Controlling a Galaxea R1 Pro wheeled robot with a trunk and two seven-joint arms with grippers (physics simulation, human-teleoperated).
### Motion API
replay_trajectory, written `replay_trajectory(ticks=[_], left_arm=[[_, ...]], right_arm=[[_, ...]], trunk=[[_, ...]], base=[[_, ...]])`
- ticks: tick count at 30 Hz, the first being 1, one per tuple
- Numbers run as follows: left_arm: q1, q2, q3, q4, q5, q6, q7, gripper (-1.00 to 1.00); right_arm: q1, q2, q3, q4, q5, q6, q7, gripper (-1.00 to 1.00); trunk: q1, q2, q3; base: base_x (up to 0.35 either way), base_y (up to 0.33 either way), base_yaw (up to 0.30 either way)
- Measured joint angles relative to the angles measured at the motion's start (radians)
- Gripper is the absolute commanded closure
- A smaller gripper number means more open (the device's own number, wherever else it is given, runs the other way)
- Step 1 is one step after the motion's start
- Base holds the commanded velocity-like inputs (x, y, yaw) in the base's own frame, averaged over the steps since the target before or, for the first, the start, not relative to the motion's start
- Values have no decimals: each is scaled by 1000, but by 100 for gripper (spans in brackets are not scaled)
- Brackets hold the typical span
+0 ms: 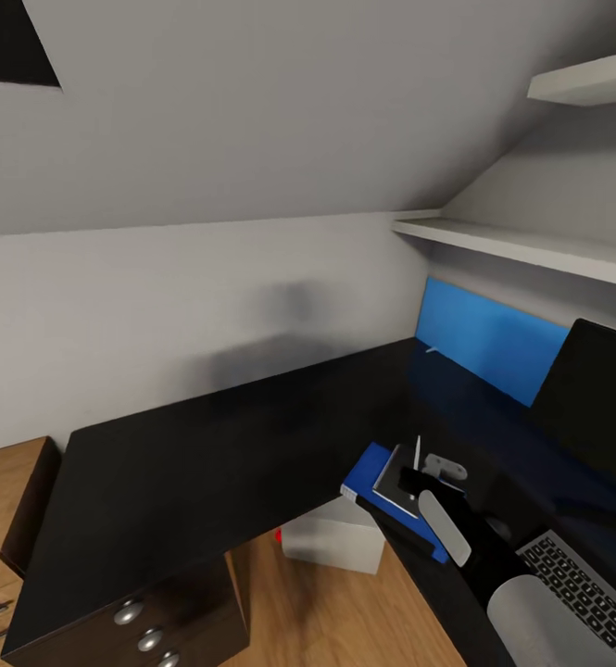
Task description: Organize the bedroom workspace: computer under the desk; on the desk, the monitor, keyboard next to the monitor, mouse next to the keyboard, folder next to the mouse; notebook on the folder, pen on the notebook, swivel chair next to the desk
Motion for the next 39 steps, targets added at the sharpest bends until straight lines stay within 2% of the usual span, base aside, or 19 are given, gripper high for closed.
replay_trajectory(ticks=[7,11,12,16,39], left_arm=[[0,0,0,1,0,0,0,-100],[0,0,0,1,0,0,0,-100],[0,0,0,1,0,0,0,-100],[0,0,0,1,0,0,-1,-100],[0,1,-2,9,-2,0,-5,-100]], right_arm=[[-20,-1,-2,43,-1,-7,2,100],[-45,1,-3,103,-3,-9,28,100],[-54,2,-4,129,-2,-8,63,100],[-58,2,-4,139,-2,-8,80,100],[-59,6,-2,143,-3,-7,85,100]], trunk=[[27,-49,-22],[42,-77,-35],[42,-77,-35],[42,-77,-35],[42,-77,-35]], base=[[0,0,0],[0,0,0],[0,0,0],[0,0,0],[40,0,0]])
